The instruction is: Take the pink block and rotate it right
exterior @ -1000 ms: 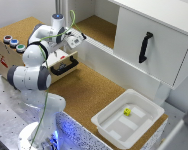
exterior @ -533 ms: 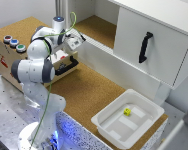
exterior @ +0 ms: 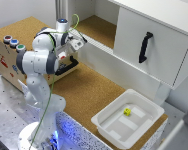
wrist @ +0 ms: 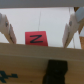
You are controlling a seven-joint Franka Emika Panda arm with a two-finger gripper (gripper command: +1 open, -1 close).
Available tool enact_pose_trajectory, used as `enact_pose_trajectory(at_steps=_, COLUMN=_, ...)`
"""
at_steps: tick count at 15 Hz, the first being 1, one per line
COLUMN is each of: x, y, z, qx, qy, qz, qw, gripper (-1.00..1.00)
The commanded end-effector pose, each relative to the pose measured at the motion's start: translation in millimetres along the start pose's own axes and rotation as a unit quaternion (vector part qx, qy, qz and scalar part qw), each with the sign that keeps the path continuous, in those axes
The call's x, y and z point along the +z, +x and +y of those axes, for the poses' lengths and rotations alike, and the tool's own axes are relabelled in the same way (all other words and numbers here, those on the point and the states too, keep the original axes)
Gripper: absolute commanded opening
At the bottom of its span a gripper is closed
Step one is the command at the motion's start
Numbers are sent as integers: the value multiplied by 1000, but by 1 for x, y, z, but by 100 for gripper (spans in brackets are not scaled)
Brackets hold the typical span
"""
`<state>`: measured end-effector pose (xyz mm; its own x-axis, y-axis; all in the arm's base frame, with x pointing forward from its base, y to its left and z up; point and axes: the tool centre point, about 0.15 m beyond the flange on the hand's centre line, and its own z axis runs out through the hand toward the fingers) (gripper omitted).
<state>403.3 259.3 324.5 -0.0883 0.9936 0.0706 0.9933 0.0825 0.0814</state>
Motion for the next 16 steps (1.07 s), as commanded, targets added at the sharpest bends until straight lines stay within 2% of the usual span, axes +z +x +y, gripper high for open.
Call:
enact_pose_trajectory(at_steps=1, x=-5, y=-3, z=23, qx=0, qy=38, qz=-44, qw=998, gripper=-100)
enact_pose_trajectory(at_steps=6, x=-23, y=-3, z=18, qx=31, qy=31, qz=-46, qw=998, gripper=-100)
enact_pose_trajectory(at_steps=12, x=-58, y=7, z=14, qx=65, qy=12, qz=-17, qw=998, gripper=-100)
enact_pose_trajectory(at_steps=13, x=-62, y=11, z=9, qx=65, qy=16, qz=-13, qw=998, gripper=-100)
enact_pose_trajectory(at_steps=16, x=-62, y=22, z=-2, qx=95, qy=22, qz=-34, qw=995, gripper=-100)
